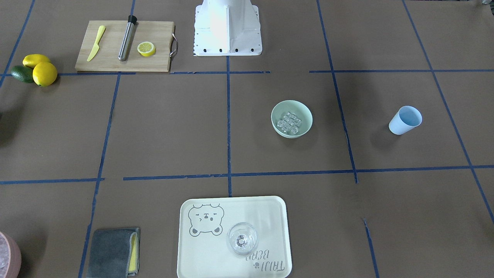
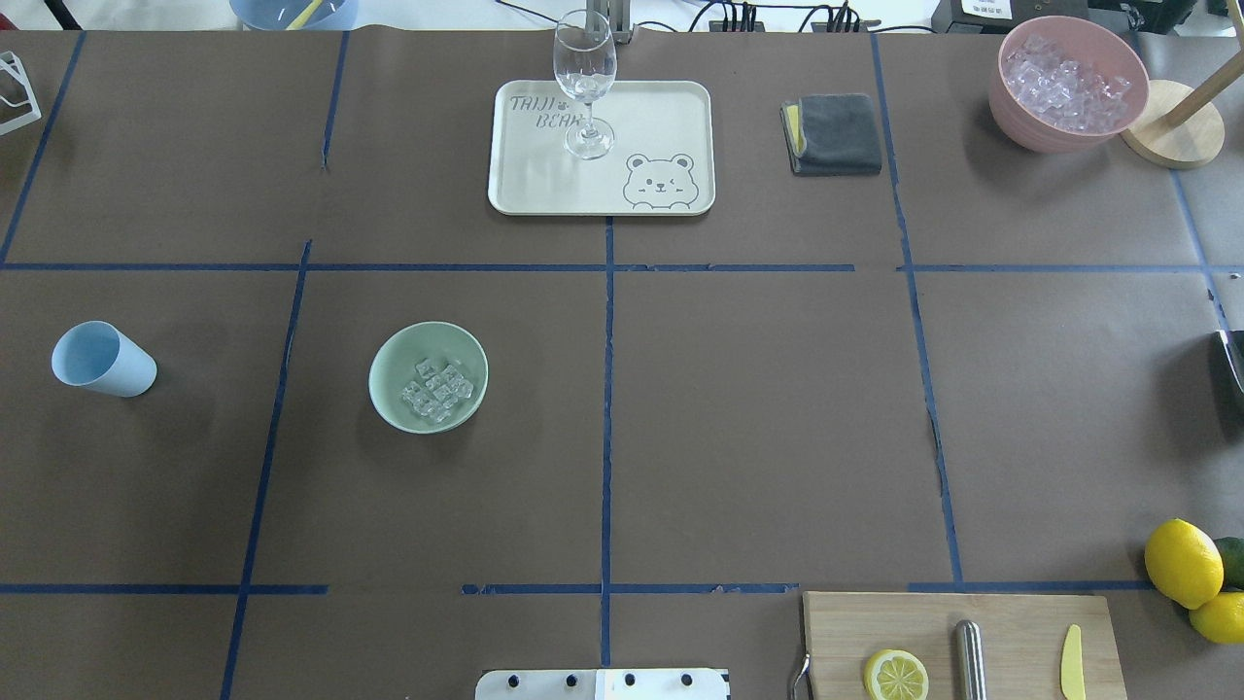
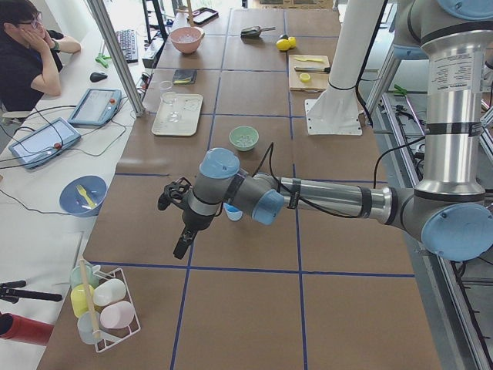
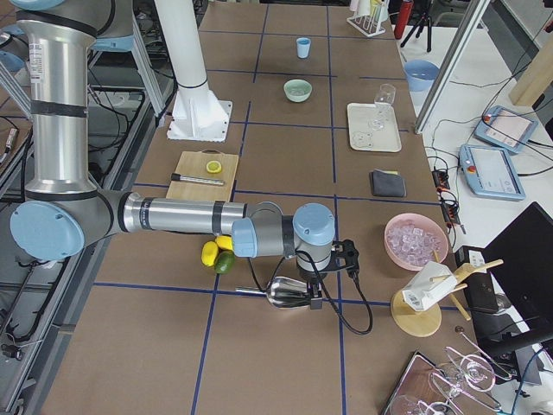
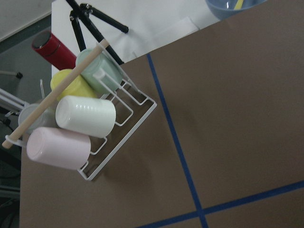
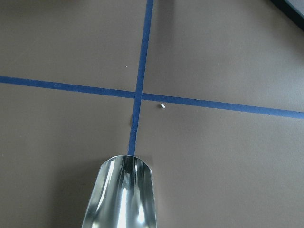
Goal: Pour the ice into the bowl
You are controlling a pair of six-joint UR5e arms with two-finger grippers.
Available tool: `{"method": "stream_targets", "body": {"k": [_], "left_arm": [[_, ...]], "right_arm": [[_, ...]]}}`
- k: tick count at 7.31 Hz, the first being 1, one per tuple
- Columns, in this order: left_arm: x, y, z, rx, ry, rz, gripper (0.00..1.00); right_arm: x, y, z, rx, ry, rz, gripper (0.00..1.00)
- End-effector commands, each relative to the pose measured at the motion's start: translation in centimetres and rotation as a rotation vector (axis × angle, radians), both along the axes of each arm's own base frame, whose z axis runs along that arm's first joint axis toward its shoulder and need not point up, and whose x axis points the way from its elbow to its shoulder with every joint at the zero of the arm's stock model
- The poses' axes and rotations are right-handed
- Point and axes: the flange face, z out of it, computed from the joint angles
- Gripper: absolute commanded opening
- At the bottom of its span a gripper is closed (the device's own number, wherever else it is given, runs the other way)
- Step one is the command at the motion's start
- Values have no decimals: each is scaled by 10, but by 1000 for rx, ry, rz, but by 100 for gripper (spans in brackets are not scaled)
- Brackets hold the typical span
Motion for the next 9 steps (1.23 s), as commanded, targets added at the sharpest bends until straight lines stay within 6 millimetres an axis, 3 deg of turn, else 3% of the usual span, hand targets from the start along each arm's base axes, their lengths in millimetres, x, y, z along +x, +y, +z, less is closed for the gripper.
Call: {"method": "stream_targets", "body": {"k": [1,3,4,5,6,7,8,9], "left_arm": [[1,23,16,-152,118,18,100],[2,20,12,-138,120,23,100],[2,19,12,-134,121,22,100],[3,20,1,-119,145,26,100],[6,19,-1,-120,153,31,100],[6,19,-2,-115,152,34,100],[6,20,-1,-92,145,64,100],[6,22,2,-52,135,123,100]], "right_arm": [[-3,2,-64,122,-6,-1,100],[-75,-5,-137,211,-192,-153,100],[-102,-15,-185,204,-304,-168,100],[-149,-14,-240,190,-346,-195,100],[-208,-24,-298,156,-363,-190,100],[-287,-19,-345,118,-329,-152,100],[-378,-2,-397,135,-291,-92,100],[-442,18,-431,135,-282,-31,100]]}}
